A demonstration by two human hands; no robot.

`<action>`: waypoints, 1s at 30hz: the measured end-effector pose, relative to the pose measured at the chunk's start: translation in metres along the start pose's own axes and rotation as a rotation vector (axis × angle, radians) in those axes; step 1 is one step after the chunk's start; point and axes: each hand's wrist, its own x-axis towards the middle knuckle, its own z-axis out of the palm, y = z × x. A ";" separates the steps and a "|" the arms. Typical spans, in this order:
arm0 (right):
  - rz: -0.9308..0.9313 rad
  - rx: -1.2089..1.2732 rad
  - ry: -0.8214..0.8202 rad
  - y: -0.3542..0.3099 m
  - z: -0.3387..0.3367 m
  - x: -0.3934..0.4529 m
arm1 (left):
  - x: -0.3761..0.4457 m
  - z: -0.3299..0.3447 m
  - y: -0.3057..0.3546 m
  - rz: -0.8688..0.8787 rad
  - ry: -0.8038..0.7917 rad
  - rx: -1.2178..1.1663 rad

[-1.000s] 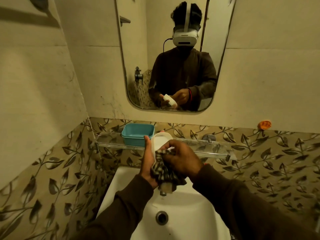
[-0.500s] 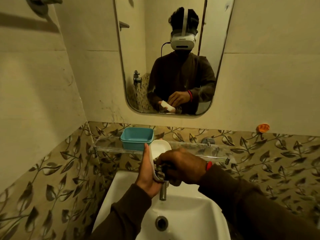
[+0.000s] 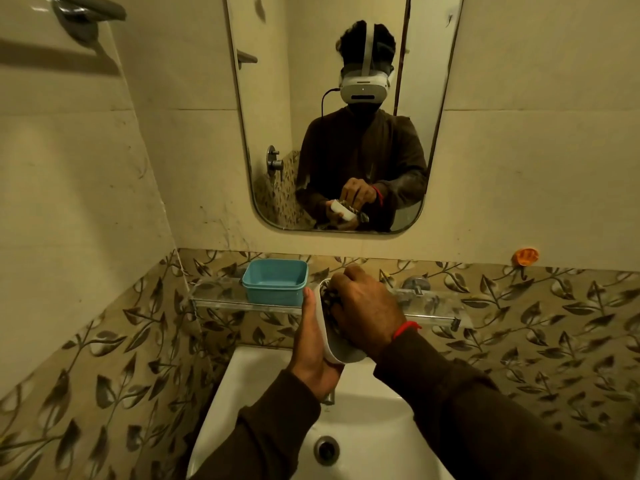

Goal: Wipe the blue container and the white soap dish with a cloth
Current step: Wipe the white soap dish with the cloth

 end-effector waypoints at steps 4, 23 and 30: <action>-0.024 0.183 -0.020 0.002 -0.005 0.007 | -0.002 -0.004 0.009 -0.011 -0.034 0.020; -0.167 -0.152 -0.052 -0.001 0.001 -0.005 | 0.001 -0.014 0.021 0.026 0.057 0.226; -0.050 0.187 -0.520 -0.011 -0.002 -0.009 | 0.003 -0.027 0.020 0.013 0.107 0.163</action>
